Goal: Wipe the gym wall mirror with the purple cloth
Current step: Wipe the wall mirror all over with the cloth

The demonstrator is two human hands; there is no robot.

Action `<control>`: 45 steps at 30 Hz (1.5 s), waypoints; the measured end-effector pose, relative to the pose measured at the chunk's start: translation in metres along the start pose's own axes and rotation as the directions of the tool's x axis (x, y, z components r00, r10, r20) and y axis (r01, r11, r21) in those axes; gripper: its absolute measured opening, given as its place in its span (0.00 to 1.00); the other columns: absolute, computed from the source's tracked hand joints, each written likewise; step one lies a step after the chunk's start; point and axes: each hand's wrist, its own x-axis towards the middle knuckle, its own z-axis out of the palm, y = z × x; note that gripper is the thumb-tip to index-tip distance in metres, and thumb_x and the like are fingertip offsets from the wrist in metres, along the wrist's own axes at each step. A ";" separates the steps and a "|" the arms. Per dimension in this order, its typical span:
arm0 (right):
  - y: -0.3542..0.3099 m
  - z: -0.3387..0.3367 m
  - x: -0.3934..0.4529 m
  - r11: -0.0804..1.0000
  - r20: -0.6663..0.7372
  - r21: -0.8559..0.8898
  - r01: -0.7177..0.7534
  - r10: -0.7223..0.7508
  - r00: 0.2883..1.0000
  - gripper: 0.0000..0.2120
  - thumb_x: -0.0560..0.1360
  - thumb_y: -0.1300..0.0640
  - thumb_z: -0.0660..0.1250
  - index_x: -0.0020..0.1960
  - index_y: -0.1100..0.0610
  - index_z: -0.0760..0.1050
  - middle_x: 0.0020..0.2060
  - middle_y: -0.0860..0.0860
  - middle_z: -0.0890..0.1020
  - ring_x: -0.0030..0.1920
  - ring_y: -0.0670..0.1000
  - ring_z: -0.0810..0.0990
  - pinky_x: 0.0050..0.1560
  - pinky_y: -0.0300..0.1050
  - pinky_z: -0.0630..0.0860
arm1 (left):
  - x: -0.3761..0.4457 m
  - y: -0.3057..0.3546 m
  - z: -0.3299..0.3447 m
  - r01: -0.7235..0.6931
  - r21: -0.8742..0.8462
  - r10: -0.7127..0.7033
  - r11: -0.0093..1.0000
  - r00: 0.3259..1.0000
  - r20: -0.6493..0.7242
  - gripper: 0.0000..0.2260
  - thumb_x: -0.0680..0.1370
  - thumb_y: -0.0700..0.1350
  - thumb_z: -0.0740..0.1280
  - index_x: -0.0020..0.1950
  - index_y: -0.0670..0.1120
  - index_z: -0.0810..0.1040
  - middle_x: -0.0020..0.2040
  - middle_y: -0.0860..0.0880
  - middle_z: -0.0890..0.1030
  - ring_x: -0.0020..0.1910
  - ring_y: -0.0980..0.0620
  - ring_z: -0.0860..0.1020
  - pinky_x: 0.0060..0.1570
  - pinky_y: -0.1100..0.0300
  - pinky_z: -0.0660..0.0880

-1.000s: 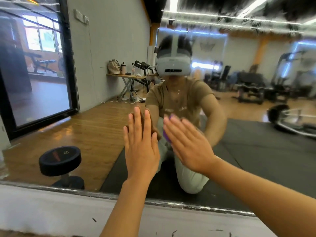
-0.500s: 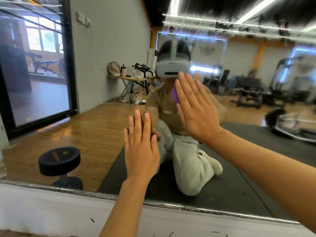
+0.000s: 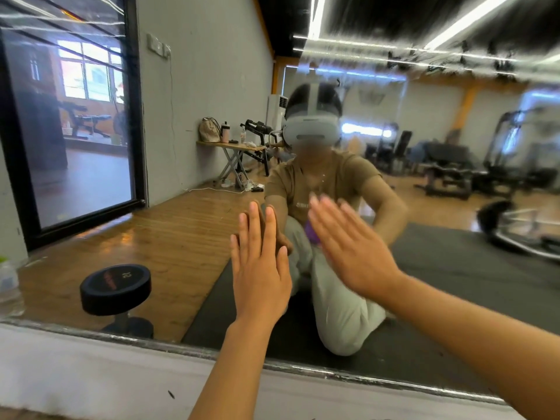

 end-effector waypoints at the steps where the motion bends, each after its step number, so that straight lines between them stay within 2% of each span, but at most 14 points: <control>1: 0.010 -0.005 0.017 0.998 -0.063 -0.002 -0.069 0.068 0.996 0.27 0.84 0.55 0.54 0.79 0.65 0.56 0.79 0.62 0.58 0.80 0.60 0.57 0.79 0.57 0.53 | 0.000 0.000 0.001 -0.001 0.003 0.001 1.000 1.000 -0.007 0.33 0.86 0.49 0.55 0.79 0.57 0.33 0.78 0.58 0.27 0.78 0.56 0.30 0.73 0.60 0.26; 4: 0.026 -0.013 0.050 0.973 -0.171 0.026 -0.231 0.232 0.958 0.25 0.86 0.54 0.51 0.79 0.66 0.59 0.78 0.63 0.61 0.79 0.61 0.60 0.80 0.56 0.53 | 0.001 -0.002 0.002 -0.026 0.014 0.026 1.000 0.999 -0.019 0.34 0.85 0.51 0.54 0.78 0.60 0.29 0.79 0.58 0.29 0.79 0.55 0.32 0.73 0.61 0.26; 7: 0.011 -0.004 0.038 0.954 -0.197 0.116 -0.278 0.296 0.935 0.26 0.85 0.54 0.52 0.79 0.67 0.59 0.78 0.64 0.60 0.79 0.62 0.58 0.80 0.56 0.52 | 0.000 -0.010 0.003 -0.060 0.034 0.061 0.998 0.998 -0.020 0.33 0.84 0.53 0.52 0.80 0.59 0.31 0.80 0.56 0.31 0.80 0.54 0.34 0.75 0.60 0.28; 9: -0.009 0.008 0.014 0.972 -0.173 0.134 -0.193 0.214 0.961 0.26 0.85 0.54 0.52 0.79 0.66 0.57 0.78 0.63 0.59 0.80 0.61 0.56 0.80 0.57 0.52 | -0.001 -0.016 0.004 -0.096 0.034 0.097 0.995 0.995 -0.029 0.32 0.84 0.53 0.52 0.81 0.57 0.33 0.81 0.55 0.33 0.80 0.53 0.36 0.76 0.59 0.30; 12: -0.049 0.034 -0.039 0.996 -0.034 0.072 0.050 -0.048 0.998 0.28 0.85 0.54 0.51 0.81 0.64 0.50 0.80 0.60 0.54 0.81 0.58 0.51 0.81 0.55 0.46 | -0.001 -0.025 0.005 -0.156 0.043 0.157 0.987 0.987 -0.043 0.32 0.84 0.53 0.53 0.81 0.56 0.35 0.82 0.55 0.34 0.81 0.53 0.37 0.76 0.59 0.32; 15: -0.085 0.058 -0.090 0.944 0.165 0.001 0.329 -0.325 0.931 0.34 0.82 0.52 0.50 0.81 0.63 0.40 0.81 0.58 0.44 0.81 0.58 0.42 0.80 0.54 0.36 | -0.001 -0.029 0.009 -0.156 0.106 0.163 0.982 0.985 -0.059 0.32 0.85 0.52 0.54 0.82 0.54 0.37 0.82 0.52 0.36 0.81 0.52 0.38 0.78 0.57 0.34; 20: -0.085 0.061 -0.096 0.919 0.192 0.010 0.393 -0.387 0.902 0.33 0.82 0.52 0.47 0.82 0.63 0.40 0.81 0.57 0.41 0.81 0.56 0.40 0.80 0.52 0.34 | -0.006 -0.028 0.016 -0.129 0.175 0.148 0.976 0.984 -0.100 0.29 0.85 0.55 0.49 0.83 0.51 0.40 0.83 0.47 0.44 0.82 0.48 0.43 0.79 0.49 0.43; 23: -0.062 0.047 -0.067 0.954 0.085 0.025 0.299 -0.300 0.950 0.32 0.82 0.53 0.52 0.81 0.63 0.46 0.82 0.57 0.46 0.81 0.55 0.42 0.81 0.51 0.40 | -0.008 -0.031 0.015 -0.144 0.162 0.160 0.976 0.983 -0.090 0.29 0.85 0.54 0.51 0.83 0.50 0.42 0.83 0.47 0.43 0.82 0.48 0.43 0.79 0.48 0.42; 26: -0.028 0.023 -0.021 0.996 -0.074 0.039 0.075 -0.072 0.995 0.28 0.84 0.55 0.54 0.80 0.64 0.52 0.80 0.59 0.55 0.81 0.57 0.53 0.80 0.54 0.50 | -0.009 -0.035 0.011 -0.174 0.166 0.187 0.971 0.980 -0.067 0.30 0.85 0.53 0.53 0.83 0.50 0.44 0.83 0.48 0.42 0.82 0.49 0.40 0.79 0.51 0.40; 30: -0.009 0.008 0.011 0.977 -0.186 0.094 -0.193 0.207 0.960 0.24 0.86 0.55 0.52 0.78 0.66 0.58 0.78 0.62 0.61 0.78 0.61 0.59 0.79 0.58 0.56 | -0.012 -0.042 0.006 -0.189 0.210 0.202 0.959 0.978 -0.042 0.29 0.84 0.53 0.53 0.83 0.49 0.47 0.83 0.47 0.43 0.81 0.51 0.40 0.79 0.53 0.39; 33: -0.029 0.015 0.000 0.964 -0.200 0.124 -0.237 0.258 0.945 0.25 0.85 0.56 0.54 0.78 0.66 0.58 0.78 0.62 0.61 0.79 0.61 0.58 0.80 0.57 0.53 | -0.016 -0.046 0.007 -0.193 0.215 0.205 0.957 0.978 -0.036 0.29 0.84 0.53 0.54 0.83 0.49 0.47 0.83 0.47 0.44 0.82 0.51 0.40 0.79 0.52 0.39; 38: -0.081 0.047 -0.059 0.998 -0.035 0.052 0.024 -0.022 0.999 0.31 0.83 0.53 0.57 0.81 0.63 0.51 0.81 0.58 0.51 0.81 0.57 0.50 0.81 0.53 0.44 | -0.016 -0.047 0.010 -0.184 0.208 0.198 0.961 0.979 -0.047 0.29 0.85 0.52 0.54 0.83 0.49 0.47 0.83 0.47 0.44 0.81 0.51 0.40 0.79 0.52 0.38; 42: -0.119 0.068 -0.118 0.953 0.234 0.030 0.302 -0.300 0.925 0.46 0.78 0.49 0.66 0.81 0.63 0.40 0.81 0.57 0.41 0.81 0.57 0.38 0.79 0.54 0.33 | -0.017 -0.043 0.011 -0.163 0.183 0.175 0.970 0.983 -0.055 0.29 0.85 0.53 0.53 0.83 0.50 0.46 0.83 0.47 0.43 0.81 0.51 0.39 0.79 0.51 0.39; 45: -0.128 0.069 -0.133 0.935 0.302 0.003 0.355 -0.340 0.891 0.49 0.76 0.51 0.66 0.80 0.65 0.35 0.80 0.59 0.37 0.80 0.59 0.35 0.78 0.54 0.30 | -0.021 -0.038 0.013 -0.154 0.167 0.165 0.974 0.985 -0.052 0.32 0.84 0.55 0.54 0.83 0.52 0.41 0.82 0.49 0.40 0.81 0.50 0.39 0.79 0.52 0.38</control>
